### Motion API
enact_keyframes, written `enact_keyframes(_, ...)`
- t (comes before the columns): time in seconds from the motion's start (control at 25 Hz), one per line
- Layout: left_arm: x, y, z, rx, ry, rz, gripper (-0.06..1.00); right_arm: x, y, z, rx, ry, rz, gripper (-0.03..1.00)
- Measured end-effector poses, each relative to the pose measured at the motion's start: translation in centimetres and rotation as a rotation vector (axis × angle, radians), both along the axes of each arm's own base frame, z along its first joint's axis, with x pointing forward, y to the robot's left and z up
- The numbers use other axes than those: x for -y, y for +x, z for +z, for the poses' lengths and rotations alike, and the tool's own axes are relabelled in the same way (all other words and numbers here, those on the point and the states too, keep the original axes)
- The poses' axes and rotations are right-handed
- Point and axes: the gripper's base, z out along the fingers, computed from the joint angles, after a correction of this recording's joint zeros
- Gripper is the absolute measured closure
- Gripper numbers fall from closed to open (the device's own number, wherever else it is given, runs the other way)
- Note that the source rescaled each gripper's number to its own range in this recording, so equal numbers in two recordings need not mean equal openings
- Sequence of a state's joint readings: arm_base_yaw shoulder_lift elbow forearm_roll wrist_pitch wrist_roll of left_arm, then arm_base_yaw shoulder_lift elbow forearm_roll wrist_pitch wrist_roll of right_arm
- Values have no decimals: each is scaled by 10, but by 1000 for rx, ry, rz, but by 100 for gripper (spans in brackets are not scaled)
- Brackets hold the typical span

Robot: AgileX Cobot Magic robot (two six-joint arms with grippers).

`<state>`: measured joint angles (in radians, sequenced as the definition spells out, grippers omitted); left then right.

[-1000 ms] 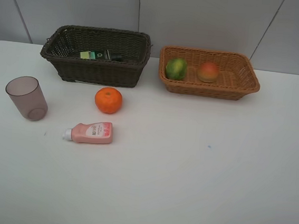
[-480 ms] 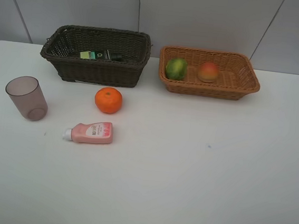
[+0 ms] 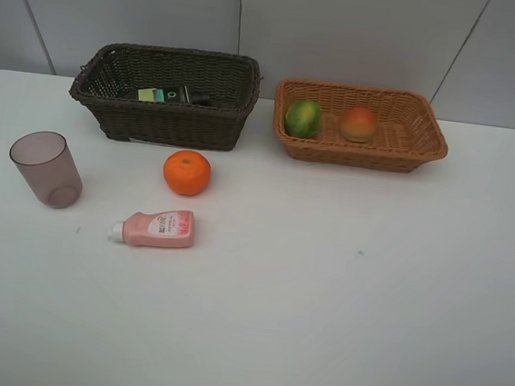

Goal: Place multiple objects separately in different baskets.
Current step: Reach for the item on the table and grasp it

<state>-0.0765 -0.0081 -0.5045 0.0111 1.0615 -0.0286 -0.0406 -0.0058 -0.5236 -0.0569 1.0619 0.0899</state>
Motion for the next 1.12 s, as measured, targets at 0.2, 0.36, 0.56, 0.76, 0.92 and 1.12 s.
enact_keyframes(0.2,0,0,0,0,0,0,13,0,0,0,0,0,0,49)
enact_keyframes(0.36,0,0,0,0,0,0,13,0,0,0,0,0,0,49)
enact_keyframes(0.56,0,0,0,0,0,0,13,0,0,0,0,0,0,49)
enact_keyframes(0.76,0,0,0,0,0,0,13,0,0,0,0,0,0,49)
enact_keyframes(0.92,0,0,0,0,0,0,13,0,0,0,0,0,0,49)
enact_keyframes(1.12,0,0,0,0,0,0,13,0,0,0,0,0,0,49)
